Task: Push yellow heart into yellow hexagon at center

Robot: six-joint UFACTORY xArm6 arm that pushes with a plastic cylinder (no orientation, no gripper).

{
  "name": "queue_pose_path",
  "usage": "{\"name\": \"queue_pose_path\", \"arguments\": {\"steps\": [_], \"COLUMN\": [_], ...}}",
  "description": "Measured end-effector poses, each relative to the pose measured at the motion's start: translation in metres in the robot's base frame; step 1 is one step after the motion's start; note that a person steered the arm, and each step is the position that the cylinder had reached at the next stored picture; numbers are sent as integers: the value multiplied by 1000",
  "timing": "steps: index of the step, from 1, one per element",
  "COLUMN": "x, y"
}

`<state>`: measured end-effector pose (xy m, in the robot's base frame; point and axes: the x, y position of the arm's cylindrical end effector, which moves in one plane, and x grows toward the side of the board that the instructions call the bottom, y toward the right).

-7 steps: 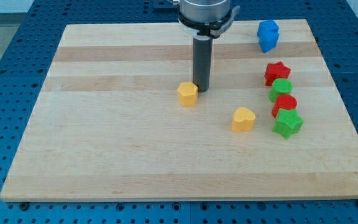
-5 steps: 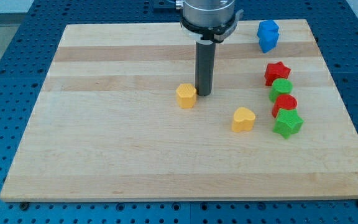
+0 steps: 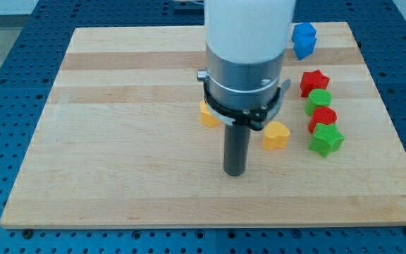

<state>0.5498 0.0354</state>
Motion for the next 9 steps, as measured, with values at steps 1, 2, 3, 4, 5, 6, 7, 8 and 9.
{"name": "queue_pose_path", "arguments": {"steps": [1, 2, 3, 4, 5, 6, 7, 8, 9], "x": [1, 1, -2, -9, -18, -26, -33, -38, -44], "y": [16, 34, 49, 62, 68, 74, 74, 74, 74]}}
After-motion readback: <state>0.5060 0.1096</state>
